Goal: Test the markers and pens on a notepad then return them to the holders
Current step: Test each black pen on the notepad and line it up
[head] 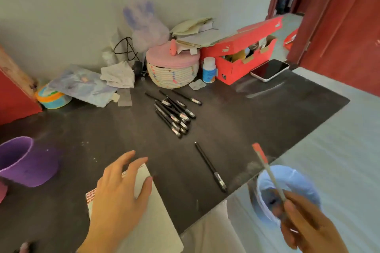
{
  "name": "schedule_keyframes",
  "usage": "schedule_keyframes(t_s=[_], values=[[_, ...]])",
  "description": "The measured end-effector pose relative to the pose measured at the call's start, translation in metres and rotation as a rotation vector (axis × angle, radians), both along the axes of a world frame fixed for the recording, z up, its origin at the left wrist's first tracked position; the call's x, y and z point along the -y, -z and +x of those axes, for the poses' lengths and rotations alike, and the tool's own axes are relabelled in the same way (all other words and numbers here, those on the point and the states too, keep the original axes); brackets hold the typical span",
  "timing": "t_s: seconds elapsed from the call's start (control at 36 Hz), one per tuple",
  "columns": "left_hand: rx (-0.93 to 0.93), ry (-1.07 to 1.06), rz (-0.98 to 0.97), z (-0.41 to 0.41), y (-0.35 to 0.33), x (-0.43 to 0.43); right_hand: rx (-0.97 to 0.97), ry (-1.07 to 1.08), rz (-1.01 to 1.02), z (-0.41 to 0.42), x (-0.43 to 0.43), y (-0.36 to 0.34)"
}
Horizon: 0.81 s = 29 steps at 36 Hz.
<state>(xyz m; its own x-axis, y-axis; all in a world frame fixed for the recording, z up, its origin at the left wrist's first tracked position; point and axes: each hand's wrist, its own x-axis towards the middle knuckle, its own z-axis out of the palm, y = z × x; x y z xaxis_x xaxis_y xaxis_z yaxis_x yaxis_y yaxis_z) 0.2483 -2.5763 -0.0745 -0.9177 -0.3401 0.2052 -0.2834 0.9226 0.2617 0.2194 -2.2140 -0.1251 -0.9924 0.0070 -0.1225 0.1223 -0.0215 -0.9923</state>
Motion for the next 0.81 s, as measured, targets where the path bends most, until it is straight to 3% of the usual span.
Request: schedule_keyframes(t_s=[0.17,0.33,0.56,0.81], values=[[-0.047,0.479,-0.062,-0.078,-0.023,-0.075,0.303,0.391,-0.369,0.003,-0.031,0.041],[0.074,0.732,-0.04,-0.149,-0.017,-0.155,0.649,0.574,-0.491,-0.002,-0.053,0.108],[0.253,0.889,-0.087,-0.203,0.019,-0.203,0.887,0.471,-0.31,-0.034,-0.053,0.194],[0.194,0.844,-0.005,-0.208,0.037,-0.203,1.036,0.422,-0.099,-0.091,-0.059,0.254]])
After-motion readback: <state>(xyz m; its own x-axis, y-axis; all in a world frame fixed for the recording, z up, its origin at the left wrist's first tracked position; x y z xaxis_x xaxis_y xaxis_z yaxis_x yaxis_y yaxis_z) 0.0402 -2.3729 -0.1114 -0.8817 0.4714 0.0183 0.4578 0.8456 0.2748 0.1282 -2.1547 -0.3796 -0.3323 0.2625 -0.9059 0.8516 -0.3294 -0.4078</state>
